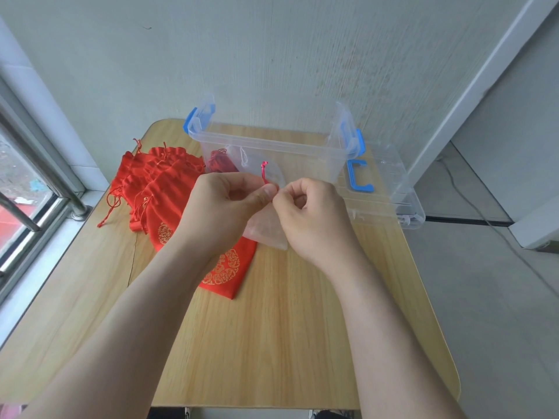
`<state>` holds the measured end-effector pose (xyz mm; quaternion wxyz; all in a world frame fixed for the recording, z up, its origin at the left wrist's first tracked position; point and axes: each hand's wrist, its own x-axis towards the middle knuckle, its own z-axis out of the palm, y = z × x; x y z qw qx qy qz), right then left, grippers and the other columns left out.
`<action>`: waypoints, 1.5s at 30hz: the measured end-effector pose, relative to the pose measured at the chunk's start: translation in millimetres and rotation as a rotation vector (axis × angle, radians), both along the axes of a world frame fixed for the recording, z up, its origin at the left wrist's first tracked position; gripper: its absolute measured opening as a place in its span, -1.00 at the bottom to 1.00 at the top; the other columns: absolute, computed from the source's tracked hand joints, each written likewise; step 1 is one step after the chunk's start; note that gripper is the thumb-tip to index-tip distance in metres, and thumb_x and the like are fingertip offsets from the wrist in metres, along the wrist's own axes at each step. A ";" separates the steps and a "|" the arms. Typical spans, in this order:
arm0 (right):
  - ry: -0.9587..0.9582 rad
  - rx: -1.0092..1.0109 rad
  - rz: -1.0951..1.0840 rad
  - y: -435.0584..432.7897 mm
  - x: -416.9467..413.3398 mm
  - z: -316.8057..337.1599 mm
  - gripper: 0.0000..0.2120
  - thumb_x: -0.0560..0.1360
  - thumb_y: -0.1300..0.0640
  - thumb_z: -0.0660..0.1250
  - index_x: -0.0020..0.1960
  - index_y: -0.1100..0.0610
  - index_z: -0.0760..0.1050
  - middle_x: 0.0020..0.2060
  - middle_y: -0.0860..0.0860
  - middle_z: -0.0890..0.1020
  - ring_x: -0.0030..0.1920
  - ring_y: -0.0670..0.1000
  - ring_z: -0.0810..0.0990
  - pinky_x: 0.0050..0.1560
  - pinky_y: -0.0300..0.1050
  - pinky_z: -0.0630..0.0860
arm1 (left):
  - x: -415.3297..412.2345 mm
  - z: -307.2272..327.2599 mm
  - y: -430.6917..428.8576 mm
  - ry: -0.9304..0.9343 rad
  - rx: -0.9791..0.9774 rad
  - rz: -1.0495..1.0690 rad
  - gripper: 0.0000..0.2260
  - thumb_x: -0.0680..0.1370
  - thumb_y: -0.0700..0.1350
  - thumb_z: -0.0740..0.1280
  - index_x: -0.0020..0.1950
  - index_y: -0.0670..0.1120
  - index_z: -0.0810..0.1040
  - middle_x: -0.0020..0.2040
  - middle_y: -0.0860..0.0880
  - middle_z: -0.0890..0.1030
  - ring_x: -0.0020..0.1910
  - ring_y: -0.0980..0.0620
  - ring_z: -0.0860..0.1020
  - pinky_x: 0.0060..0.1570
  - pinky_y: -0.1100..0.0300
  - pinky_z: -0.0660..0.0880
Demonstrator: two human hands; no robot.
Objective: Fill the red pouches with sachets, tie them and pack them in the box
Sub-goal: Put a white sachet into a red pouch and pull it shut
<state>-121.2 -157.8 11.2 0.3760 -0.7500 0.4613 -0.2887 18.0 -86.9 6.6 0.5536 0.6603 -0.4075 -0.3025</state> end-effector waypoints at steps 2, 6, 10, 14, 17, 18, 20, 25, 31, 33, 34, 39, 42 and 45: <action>-0.044 -0.031 -0.040 0.3 1.4 -0.9 -0.84 0.56 -0.02 0.44 -0.16 0.02 0.62 -0.30 -0.13 0.68 -0.26 -0.19 0.63 -0.27 -0.32 0.51 | -0.7 1.0 -0.5 0.011 0.001 0.035 -0.92 0.57 -0.09 0.54 0.03 -0.07 0.76 -0.11 0.00 0.79 -0.04 0.10 0.75 -0.09 0.28 0.64; -0.143 -0.177 -0.104 0.8 4.4 -3.3 -0.85 0.49 0.03 0.54 -0.20 0.03 0.62 -0.33 -0.12 0.69 -0.25 -0.13 0.69 -0.13 -0.05 0.66 | 0.4 0.0 -1.6 0.066 0.012 0.094 -0.69 0.49 -0.06 0.62 0.14 -0.13 0.63 -0.13 -0.06 0.78 -0.05 0.01 0.76 0.03 0.13 0.62; -0.186 -0.213 -0.110 0.4 4.5 -3.1 -0.88 0.45 0.16 0.55 -0.16 0.03 0.61 -0.33 -0.13 0.68 -0.28 -0.14 0.68 -0.15 -0.05 0.66 | -1.0 0.9 -0.9 0.033 -0.006 0.090 -0.80 0.49 -0.07 0.62 -0.02 -0.14 0.69 -0.17 -0.13 0.77 -0.11 -0.13 0.74 -0.06 0.05 0.62; -0.186 -0.245 -0.080 0.6 5.4 -5.3 -0.85 0.49 0.25 0.47 -0.08 0.02 0.58 -0.26 -0.13 0.67 -0.23 -0.13 0.67 -0.15 -0.09 0.65 | -2.6 2.9 1.9 -0.044 -0.010 0.052 -0.90 0.50 -0.08 0.60 -0.04 -0.06 0.76 -0.21 0.02 0.77 -0.12 0.05 0.76 -0.04 0.19 0.65; -0.178 -0.266 -0.051 0.8 6.0 -6.1 -0.86 0.55 0.28 0.43 -0.03 0.05 0.56 -0.23 -0.14 0.64 -0.19 -0.15 0.65 -0.19 -0.26 0.58 | -0.8 1.5 2.3 -0.095 -0.016 0.023 -0.95 0.54 -0.11 0.57 -0.02 -0.03 0.78 -0.17 0.07 0.78 -0.08 0.13 0.76 0.10 0.10 0.67; -0.168 -0.275 -0.043 0.8 5.8 -6.6 -0.86 0.56 0.28 0.42 -0.01 0.06 0.56 -0.22 -0.14 0.63 -0.17 -0.15 0.64 -0.19 -0.29 0.56 | -0.4 0.9 2.0 -0.120 -0.018 0.010 -0.96 0.55 -0.12 0.56 -0.01 -0.03 0.78 -0.16 0.08 0.78 -0.07 0.13 0.75 0.12 0.07 0.67; -0.148 -0.300 -0.028 0.7 5.8 -8.1 -0.86 0.58 0.29 0.40 0.01 0.06 0.55 -0.20 -0.15 0.63 -0.15 -0.14 0.64 -0.19 -0.33 0.54 | 0.0 -0.2 0.8 -0.186 -0.009 -0.010 -0.97 0.59 -0.13 0.53 -0.01 -0.02 0.78 -0.15 0.09 0.78 -0.07 0.15 0.75 0.12 0.04 0.67; -0.105 -0.326 -0.010 -1.0 5.6 -12.2 -0.85 0.60 0.29 0.41 0.00 0.05 0.54 -0.21 -0.15 0.64 -0.16 -0.18 0.63 -0.19 -0.37 0.51 | -1.1 -4.4 -3.6 -0.353 0.035 -0.021 -0.89 0.65 -0.09 0.42 -0.03 0.03 0.73 -0.16 0.13 0.75 -0.08 0.18 0.70 0.07 0.07 0.63; -0.075 -0.326 -0.030 -1.8 6.1 -11.9 -0.80 0.58 0.31 0.44 -0.03 0.02 0.55 -0.21 -0.17 0.63 -0.14 -0.15 0.65 -0.15 -0.43 0.48 | -1.5 -4.1 -3.7 -0.177 0.119 -0.087 -0.83 0.71 -0.08 0.34 0.01 -0.03 0.72 -0.09 0.01 0.73 -0.13 0.17 0.64 -0.13 0.31 0.51; -0.095 -0.321 -0.046 -2.3 6.9 -11.2 -0.80 0.56 0.32 0.47 -0.05 0.02 0.59 -0.23 -0.18 0.65 -0.14 -0.16 0.67 -0.11 -0.35 0.54 | 1.1 -4.0 -3.0 -0.093 0.131 -0.124 -0.82 0.72 -0.08 0.33 0.03 -0.04 0.72 0.01 -0.10 0.73 0.03 -0.01 0.66 0.12 0.08 0.57; -0.113 -0.313 -0.052 -2.9 6.9 -10.6 -0.79 0.55 0.32 0.48 -0.07 0.02 0.60 -0.24 -0.18 0.66 -0.16 -0.17 0.68 -0.09 -0.29 0.58 | 1.9 -3.4 -2.5 -0.048 0.128 -0.140 -0.81 0.72 -0.08 0.32 0.04 -0.05 0.72 0.04 -0.14 0.72 0.07 -0.08 0.66 0.22 -0.02 0.56; -0.208 -0.259 -0.033 -6.2 5.3 -7.9 -0.81 0.55 0.30 0.48 -0.07 0.01 0.62 -0.24 -0.13 0.70 -0.17 -0.16 0.71 -0.05 -0.10 0.66 | 1.9 -0.7 -1.5 0.105 0.115 -0.175 -0.78 0.75 -0.07 0.28 0.10 -0.11 0.70 0.15 -0.23 0.70 0.05 -0.02 0.64 0.35 -0.23 0.51; -0.183 -0.269 0.003 -6.1 4.0 -7.8 -0.86 0.58 0.26 0.47 -0.04 0.03 0.65 -0.24 -0.12 0.69 -0.17 -0.15 0.69 -0.13 -0.21 0.60 | 4.3 -2.1 -2.8 0.121 0.120 -0.164 -0.75 0.75 -0.04 0.28 0.14 -0.15 0.70 0.20 -0.30 0.66 0.17 -0.26 0.65 0.37 -0.30 0.47; -0.149 -0.302 0.038 -6.1 2.4 -8.4 -0.88 0.59 0.25 0.47 -0.02 0.04 0.67 -0.22 -0.15 0.69 -0.16 -0.16 0.66 -0.13 -0.30 0.55 | 6.6 -2.2 -2.8 0.131 0.132 -0.153 -0.74 0.75 -0.03 0.28 0.14 -0.15 0.71 0.20 -0.28 0.67 0.28 -0.29 0.60 0.38 -0.29 0.47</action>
